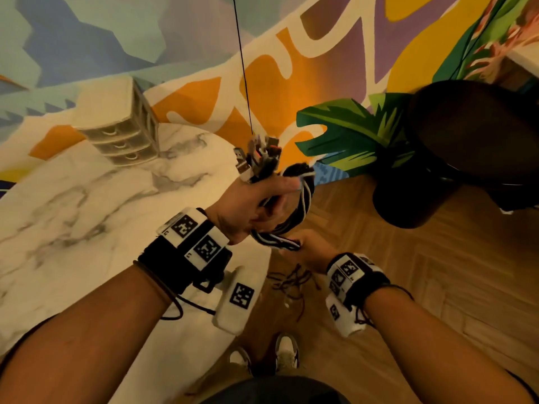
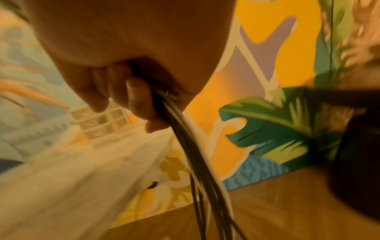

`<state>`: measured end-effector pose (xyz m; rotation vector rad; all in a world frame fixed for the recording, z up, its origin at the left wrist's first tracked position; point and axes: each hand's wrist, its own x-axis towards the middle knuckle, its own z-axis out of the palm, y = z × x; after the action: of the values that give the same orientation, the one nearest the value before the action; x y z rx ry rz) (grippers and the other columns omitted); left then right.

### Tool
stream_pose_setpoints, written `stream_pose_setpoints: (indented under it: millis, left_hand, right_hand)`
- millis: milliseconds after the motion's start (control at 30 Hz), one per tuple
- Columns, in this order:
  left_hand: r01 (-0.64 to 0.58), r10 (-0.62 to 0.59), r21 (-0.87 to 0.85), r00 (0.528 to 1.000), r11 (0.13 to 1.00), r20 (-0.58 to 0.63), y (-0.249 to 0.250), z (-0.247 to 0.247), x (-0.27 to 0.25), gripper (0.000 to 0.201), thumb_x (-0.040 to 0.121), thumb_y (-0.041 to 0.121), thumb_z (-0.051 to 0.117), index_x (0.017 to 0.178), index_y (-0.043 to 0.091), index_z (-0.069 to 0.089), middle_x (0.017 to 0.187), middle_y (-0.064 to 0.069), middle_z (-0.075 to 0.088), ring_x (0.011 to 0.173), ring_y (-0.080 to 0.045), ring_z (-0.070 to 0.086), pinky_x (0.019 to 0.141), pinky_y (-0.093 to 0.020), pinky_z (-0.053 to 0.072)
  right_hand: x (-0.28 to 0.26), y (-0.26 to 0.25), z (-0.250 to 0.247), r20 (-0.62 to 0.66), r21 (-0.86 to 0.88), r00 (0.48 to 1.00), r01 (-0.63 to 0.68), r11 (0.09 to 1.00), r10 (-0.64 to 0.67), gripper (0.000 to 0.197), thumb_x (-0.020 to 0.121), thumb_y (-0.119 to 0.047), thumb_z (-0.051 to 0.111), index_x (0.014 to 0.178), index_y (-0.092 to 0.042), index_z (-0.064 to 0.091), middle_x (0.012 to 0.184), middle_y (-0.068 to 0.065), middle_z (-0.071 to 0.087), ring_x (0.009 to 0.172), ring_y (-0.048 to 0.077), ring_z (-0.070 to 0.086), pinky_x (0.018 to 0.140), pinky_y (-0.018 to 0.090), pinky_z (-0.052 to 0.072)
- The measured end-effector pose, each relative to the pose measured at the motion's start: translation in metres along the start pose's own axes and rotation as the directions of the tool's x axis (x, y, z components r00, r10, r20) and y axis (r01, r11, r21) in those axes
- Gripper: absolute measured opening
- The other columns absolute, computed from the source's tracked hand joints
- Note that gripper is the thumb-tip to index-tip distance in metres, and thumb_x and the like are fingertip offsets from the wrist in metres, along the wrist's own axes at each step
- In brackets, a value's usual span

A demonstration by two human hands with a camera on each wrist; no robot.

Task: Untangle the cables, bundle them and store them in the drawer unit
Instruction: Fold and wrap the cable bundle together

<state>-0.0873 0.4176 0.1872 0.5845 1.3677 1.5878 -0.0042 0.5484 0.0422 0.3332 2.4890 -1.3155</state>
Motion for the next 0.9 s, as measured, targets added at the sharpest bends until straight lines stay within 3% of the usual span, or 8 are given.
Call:
stream_pose_setpoints:
  millis: [100, 200, 333, 433, 567, 633, 733, 900]
  left_hand:
    - [0.093, -0.091, 0.235, 0.996, 0.968, -0.020, -0.014, 0.006, -0.009, 0.052, 0.090, 0.003, 0.054, 0.040, 0.012, 0.045, 0.032, 0.005, 0.039, 0.026, -0.006, 0.031, 0.035, -0.012, 0.027]
    - [0.164, -0.187, 0.401, 0.982, 0.901, 0.019, -0.020, 0.009, -0.014, 0.049, 0.089, -0.007, 0.051, 0.048, 0.020, 0.052, 0.035, 0.006, 0.045, 0.031, 0.000, 0.037, 0.039, -0.008, 0.031]
    - [0.247, -0.324, 0.442, 0.940, 0.862, 0.107, -0.024, 0.011, -0.012, 0.018, 0.089, -0.005, 0.054, 0.073, 0.002, 0.058, 0.043, 0.008, 0.043, 0.036, -0.001, 0.036, 0.040, -0.011, 0.031]
    - [0.247, -0.304, 0.404, 0.949, 0.881, 0.081, -0.024, 0.007, -0.011, 0.042, 0.090, -0.002, 0.052, 0.056, 0.021, 0.063, 0.040, 0.005, 0.046, 0.034, -0.004, 0.036, 0.037, -0.014, 0.029]
    - [0.112, -0.099, 0.231, 0.993, 0.966, -0.067, -0.016, -0.001, -0.004, 0.047, 0.086, 0.013, 0.058, 0.040, 0.016, 0.050, 0.036, 0.000, 0.041, 0.028, -0.010, 0.029, 0.035, -0.016, 0.020]
    - [0.011, 0.015, 0.167, 0.988, 0.986, -0.157, -0.010, -0.001, 0.002, 0.041, 0.080, 0.021, 0.058, 0.043, 0.008, 0.045, 0.038, -0.007, 0.037, 0.027, -0.013, 0.024, 0.037, -0.019, 0.015]
    - [-0.083, 0.123, 0.143, 0.946, 0.986, -0.299, -0.007, 0.004, 0.016, 0.042, 0.084, 0.016, 0.061, 0.048, 0.006, 0.044, 0.040, -0.006, 0.040, 0.027, -0.010, 0.028, 0.036, -0.015, 0.023]
    - [-0.147, 0.190, 0.145, 0.915, 0.978, -0.357, -0.016, 0.019, 0.027, 0.045, 0.093, 0.011, 0.053, 0.050, 0.003, 0.043, 0.032, 0.001, 0.033, 0.025, -0.009, 0.026, 0.036, -0.012, 0.023]
  right_hand:
    - [0.003, 0.003, -0.031, -0.004, -0.284, 1.000, 0.004, 0.959, -0.005, 0.029, 0.080, -0.001, 0.051, 0.059, -0.014, 0.066, 0.063, 0.004, 0.065, 0.059, 0.020, 0.055, 0.057, 0.029, 0.042]
    - [0.004, -0.003, -0.050, -0.016, -0.465, 1.000, -0.027, 0.885, 0.023, 0.036, 0.086, -0.017, 0.058, 0.051, -0.020, 0.050, 0.057, 0.003, 0.051, 0.053, 0.018, 0.042, 0.047, 0.025, 0.029]
    - [0.002, -0.011, -0.062, 0.038, -0.546, 0.999, 0.001, 0.838, 0.023, 0.023, 0.085, -0.024, 0.061, 0.062, -0.020, 0.058, 0.067, 0.002, 0.058, 0.060, 0.018, 0.049, 0.051, 0.023, 0.035]
    - [0.004, -0.008, -0.069, 0.020, -0.529, 0.999, -0.015, 0.848, 0.030, 0.025, 0.084, -0.028, 0.063, 0.060, -0.023, 0.061, 0.064, -0.003, 0.061, 0.059, 0.016, 0.053, 0.052, 0.023, 0.037]
    - [-0.001, 0.010, -0.064, 0.020, -0.484, 0.996, -0.068, 0.873, 0.088, 0.024, 0.081, -0.028, 0.068, 0.063, -0.029, 0.053, 0.068, -0.008, 0.057, 0.066, 0.014, 0.055, 0.060, 0.028, 0.043]
    - [-0.008, 0.013, -0.052, 0.042, -0.423, 0.998, -0.027, 0.906, 0.049, 0.021, 0.076, -0.028, 0.074, 0.091, -0.029, 0.059, 0.094, -0.005, 0.061, 0.090, 0.016, 0.058, 0.077, 0.031, 0.048]
    - [-0.023, -0.004, -0.025, -0.073, -0.096, 0.983, 0.164, 0.982, -0.171, 0.060, 0.076, -0.024, 0.075, 0.129, -0.023, 0.047, 0.126, -0.005, 0.049, 0.114, 0.009, 0.047, 0.098, 0.026, 0.040]
    - [-0.030, -0.055, 0.033, -0.334, 0.422, 0.912, 0.369, 0.828, -0.236, 0.034, 0.088, -0.028, 0.061, 0.119, -0.019, 0.050, 0.105, -0.015, 0.060, 0.098, 0.004, 0.060, 0.083, 0.027, 0.051]
